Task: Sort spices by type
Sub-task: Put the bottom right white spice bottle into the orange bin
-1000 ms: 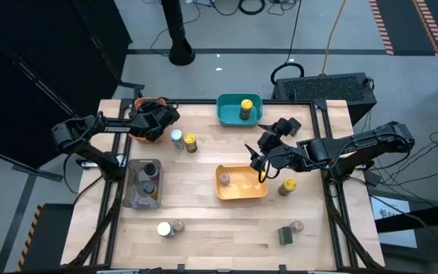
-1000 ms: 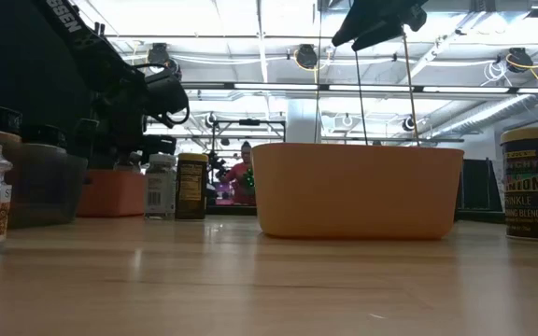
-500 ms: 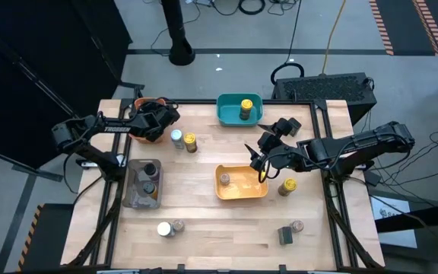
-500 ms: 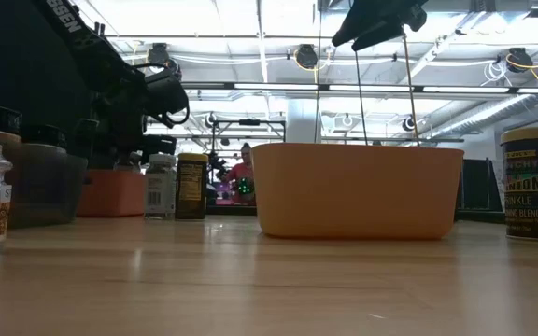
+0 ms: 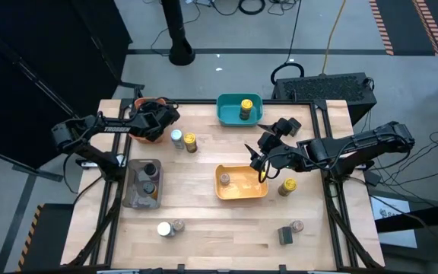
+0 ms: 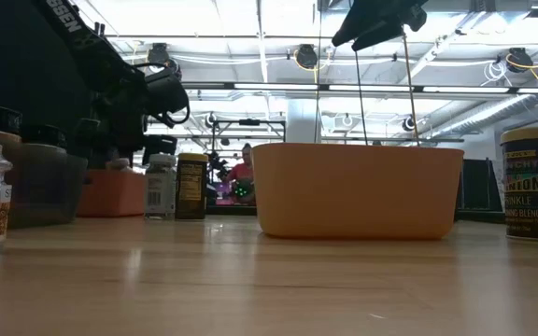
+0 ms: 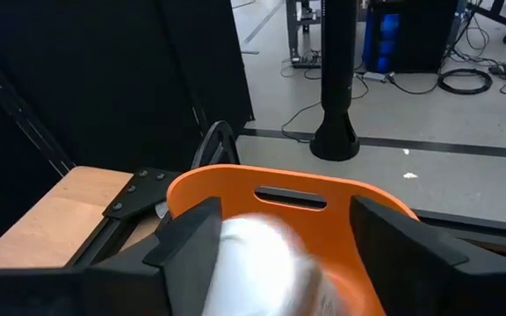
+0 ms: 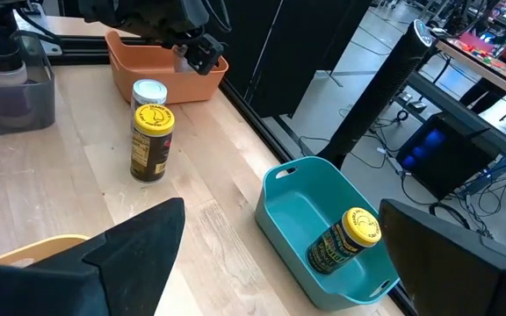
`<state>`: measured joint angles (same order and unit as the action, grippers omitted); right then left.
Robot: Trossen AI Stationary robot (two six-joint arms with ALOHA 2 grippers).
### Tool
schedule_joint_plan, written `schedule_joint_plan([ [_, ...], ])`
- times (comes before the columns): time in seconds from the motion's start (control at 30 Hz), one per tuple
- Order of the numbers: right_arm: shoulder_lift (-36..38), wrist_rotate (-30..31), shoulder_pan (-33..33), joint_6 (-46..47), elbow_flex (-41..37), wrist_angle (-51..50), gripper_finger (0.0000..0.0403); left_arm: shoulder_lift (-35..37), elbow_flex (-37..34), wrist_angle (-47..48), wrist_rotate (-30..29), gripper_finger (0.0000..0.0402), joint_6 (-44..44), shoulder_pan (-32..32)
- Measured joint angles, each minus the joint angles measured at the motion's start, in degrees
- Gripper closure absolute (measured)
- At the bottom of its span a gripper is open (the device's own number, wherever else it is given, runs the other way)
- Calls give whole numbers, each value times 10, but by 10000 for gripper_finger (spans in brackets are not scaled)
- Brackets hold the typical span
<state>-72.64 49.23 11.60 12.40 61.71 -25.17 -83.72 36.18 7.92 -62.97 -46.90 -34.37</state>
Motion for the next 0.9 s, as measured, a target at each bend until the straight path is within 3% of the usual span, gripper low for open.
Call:
schedule_joint_plan([
  [0.2, 0, 0, 0, 0, 0, 0, 39, 0, 0, -1, 5, 112, 11, 0],
  [0.43, 0, 0, 0, 0, 0, 0, 39, 0, 0, 1, 3, 109, 13, 0],
  [0.9, 0, 0, 0, 2, 0, 0, 39, 99, 0, 4, 25, 109, 185, 4],
])
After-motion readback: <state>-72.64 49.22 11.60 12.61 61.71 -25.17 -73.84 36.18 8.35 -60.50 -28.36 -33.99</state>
